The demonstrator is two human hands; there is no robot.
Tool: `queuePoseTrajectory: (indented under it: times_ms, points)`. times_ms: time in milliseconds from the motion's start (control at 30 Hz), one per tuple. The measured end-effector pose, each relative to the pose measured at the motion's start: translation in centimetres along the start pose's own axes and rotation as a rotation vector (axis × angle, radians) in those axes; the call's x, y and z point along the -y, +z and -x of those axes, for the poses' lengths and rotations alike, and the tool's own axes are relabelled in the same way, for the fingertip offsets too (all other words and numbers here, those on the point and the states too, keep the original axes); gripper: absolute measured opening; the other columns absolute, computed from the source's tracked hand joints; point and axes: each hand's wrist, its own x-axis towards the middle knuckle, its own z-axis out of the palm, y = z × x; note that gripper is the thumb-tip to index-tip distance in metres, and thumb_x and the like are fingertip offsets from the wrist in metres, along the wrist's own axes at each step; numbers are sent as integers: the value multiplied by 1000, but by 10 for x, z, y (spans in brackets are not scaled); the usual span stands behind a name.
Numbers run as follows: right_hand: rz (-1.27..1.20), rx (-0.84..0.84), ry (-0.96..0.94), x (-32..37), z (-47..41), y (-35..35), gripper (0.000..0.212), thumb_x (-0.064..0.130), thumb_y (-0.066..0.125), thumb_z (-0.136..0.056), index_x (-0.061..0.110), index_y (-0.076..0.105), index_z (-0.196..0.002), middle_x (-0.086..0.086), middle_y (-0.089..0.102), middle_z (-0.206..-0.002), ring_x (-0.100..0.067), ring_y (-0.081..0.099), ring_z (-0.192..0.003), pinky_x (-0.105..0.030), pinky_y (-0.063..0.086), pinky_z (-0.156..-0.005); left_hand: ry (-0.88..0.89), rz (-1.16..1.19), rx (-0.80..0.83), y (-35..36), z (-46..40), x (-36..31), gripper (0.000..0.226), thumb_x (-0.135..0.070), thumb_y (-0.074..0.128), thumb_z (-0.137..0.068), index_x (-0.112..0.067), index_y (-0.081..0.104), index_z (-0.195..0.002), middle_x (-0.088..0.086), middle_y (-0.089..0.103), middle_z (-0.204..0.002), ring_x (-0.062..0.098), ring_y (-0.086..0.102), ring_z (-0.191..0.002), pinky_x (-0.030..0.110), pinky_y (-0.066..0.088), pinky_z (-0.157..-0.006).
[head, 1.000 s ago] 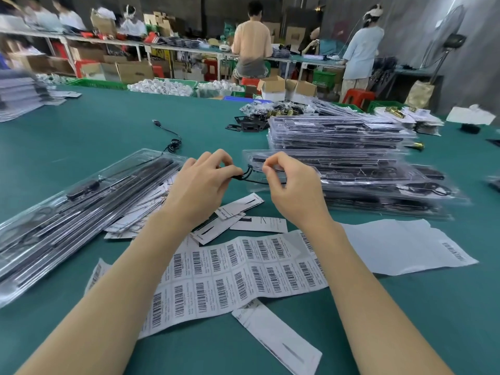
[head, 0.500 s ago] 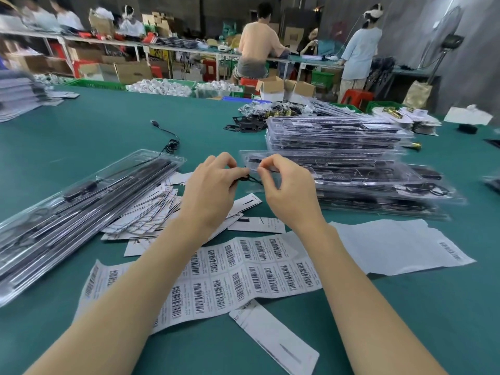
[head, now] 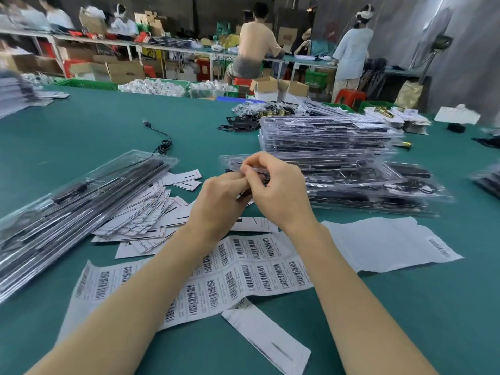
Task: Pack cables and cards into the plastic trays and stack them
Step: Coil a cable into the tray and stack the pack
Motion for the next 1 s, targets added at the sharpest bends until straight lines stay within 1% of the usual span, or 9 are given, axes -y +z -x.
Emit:
queuePoseTrajectory:
  times_ms: [167,233,333,433,500,600,700,867,1000]
  points:
    - [171,56,-35,32,7,5,11,34,61,-96,28,70,-97,8,74,-86,-23,67,-87,-35,54,-75,128,-132,138,-7,2,-15,18,16,58,-59,8,66,-74,18,65,-61,29,60,-43,24,37,-38]
    - [277,57,-66,40,11,6,12,39,60,-95,31,70,-97,9,74,-87,-23,66,-87,-32,50,-71,25,-107,221,-10,7,-16,28,15,67,-59,9,67,-87,22,69,-77,28,66,-61,28,49,-55]
    - [327,92,-72,41,14,2,15,45,60,-93,35,70,-99,13,73,-89,-18,66,-90,-30,46,-69,40,-48,363,-11,11,-18,29,9,58,-67,12,68,-94,26,71,-90,34,71,-80,33,44,-85]
    - [207,227,-94,31,16,-7,17,42,62,-92,34,68,-106,17,69,-95,-11,64,-97,-29,48,-77,46,29,405,-11,13,-15,35,-5,41,-78,5,71,-93,17,73,-91,28,71,-84,21,47,-82]
    - [91,335,-105,20,19,-17,26,33,64,-91,30,66,-116,15,67,-112,-7,59,-110,-30,50,-94,-25,65,356,-12,15,-4,33,-13,47,-82,-3,73,-100,7,73,-99,20,68,-94,10,41,-85]
    - [160,312,-151,-6,28,-38,36,26,65,-89,25,64,-125,10,63,-129,-6,50,-125,-28,40,-109,64,76,476,-11,16,5,39,-34,54,-89,-10,75,-111,-2,73,-111,11,65,-103,26,51,-95]
    - [342,343,-133,-30,40,-54,53,32,67,-88,32,54,-139,8,51,-147,-11,37,-142,-42,28,-120,57,30,531,-9,14,9,49,-52,50,-98,-18,69,-128,-4,68,-125,10,61,-114,32,49,-101]
    - [478,313,-117,-53,53,-57,66,33,70,-87,37,42,-147,6,39,-157,-15,31,-146,-44,24,-122,126,-37,533,-9,15,14,36,-35,60,-99,-26,65,-134,-7,66,-131,8,57,-115,14,37,-101]
    - [411,252,-112,-58,53,-58,56,25,67,-89,35,50,-141,11,50,-147,-11,42,-137,-38,34,-117,167,-26,509,-13,12,11,34,-30,69,-94,-22,70,-127,-5,69,-126,13,61,-115,19,40,-103]
